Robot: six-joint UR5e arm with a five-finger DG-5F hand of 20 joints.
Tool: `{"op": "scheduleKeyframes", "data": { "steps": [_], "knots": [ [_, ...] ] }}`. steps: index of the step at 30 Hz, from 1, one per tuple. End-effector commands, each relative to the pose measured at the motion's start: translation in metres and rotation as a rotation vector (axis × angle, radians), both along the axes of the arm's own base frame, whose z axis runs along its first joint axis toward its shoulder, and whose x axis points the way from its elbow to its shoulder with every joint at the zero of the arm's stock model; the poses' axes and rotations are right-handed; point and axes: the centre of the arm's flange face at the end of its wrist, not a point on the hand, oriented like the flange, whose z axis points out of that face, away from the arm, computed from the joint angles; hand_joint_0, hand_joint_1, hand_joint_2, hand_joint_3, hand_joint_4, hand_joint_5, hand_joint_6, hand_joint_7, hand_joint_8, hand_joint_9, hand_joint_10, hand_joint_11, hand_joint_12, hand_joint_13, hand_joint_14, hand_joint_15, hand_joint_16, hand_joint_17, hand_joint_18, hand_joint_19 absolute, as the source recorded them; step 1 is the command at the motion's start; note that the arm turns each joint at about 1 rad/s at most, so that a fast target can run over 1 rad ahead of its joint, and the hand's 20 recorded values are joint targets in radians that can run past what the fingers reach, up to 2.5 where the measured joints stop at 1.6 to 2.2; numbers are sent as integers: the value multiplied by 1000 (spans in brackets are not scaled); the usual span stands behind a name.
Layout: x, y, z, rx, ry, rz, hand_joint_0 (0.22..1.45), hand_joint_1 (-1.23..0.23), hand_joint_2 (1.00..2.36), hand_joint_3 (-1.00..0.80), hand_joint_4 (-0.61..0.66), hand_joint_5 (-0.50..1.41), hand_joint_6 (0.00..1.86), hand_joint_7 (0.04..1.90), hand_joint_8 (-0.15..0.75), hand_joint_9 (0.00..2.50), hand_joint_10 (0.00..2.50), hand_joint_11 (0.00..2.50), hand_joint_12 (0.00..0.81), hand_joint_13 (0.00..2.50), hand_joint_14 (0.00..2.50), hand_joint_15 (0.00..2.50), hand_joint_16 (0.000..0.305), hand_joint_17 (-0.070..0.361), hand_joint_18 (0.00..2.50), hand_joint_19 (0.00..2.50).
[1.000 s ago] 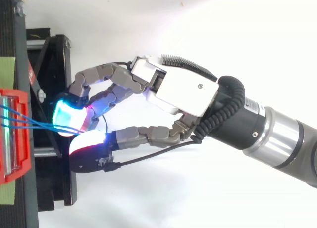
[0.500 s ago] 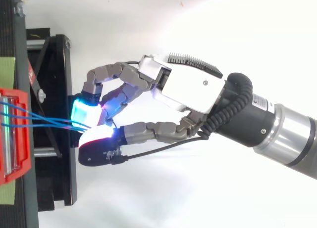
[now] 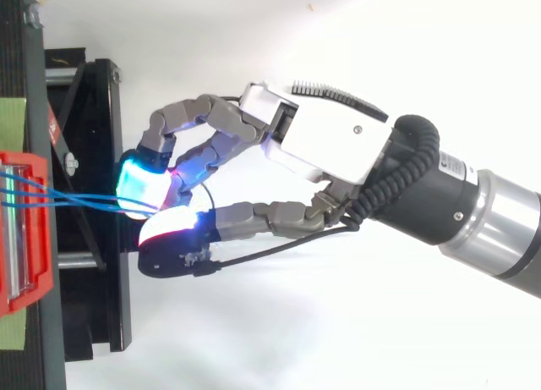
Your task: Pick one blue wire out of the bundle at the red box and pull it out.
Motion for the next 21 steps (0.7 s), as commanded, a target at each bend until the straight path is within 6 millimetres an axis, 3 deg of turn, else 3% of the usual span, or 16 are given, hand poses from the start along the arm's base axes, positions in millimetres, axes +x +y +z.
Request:
{"op": "scheduleKeyframes", "data": {
  "steps": [1,7,11,21],
  "knots": [
    [-2,-3,4,-2,9,-2,720,-919,1004,-441,194,-199,888,876,293,958,18,674,369,918,16,444,49,110,793,571],
    [-10,-10,12,-13,57,-4,742,-932,1000,-500,222,-189,891,879,289,1003,21,682,362,938,16,452,48,108,799,561],
    [-11,-12,13,-15,65,-4,612,-803,1000,-500,230,-149,851,1023,306,1098,19,659,371,949,16,457,48,109,803,608],
    [-10,-11,13,-15,65,-2,604,-771,1003,-462,219,-143,845,1029,311,1133,19,657,375,974,18,462,48,108,793,620]
  ]
}}
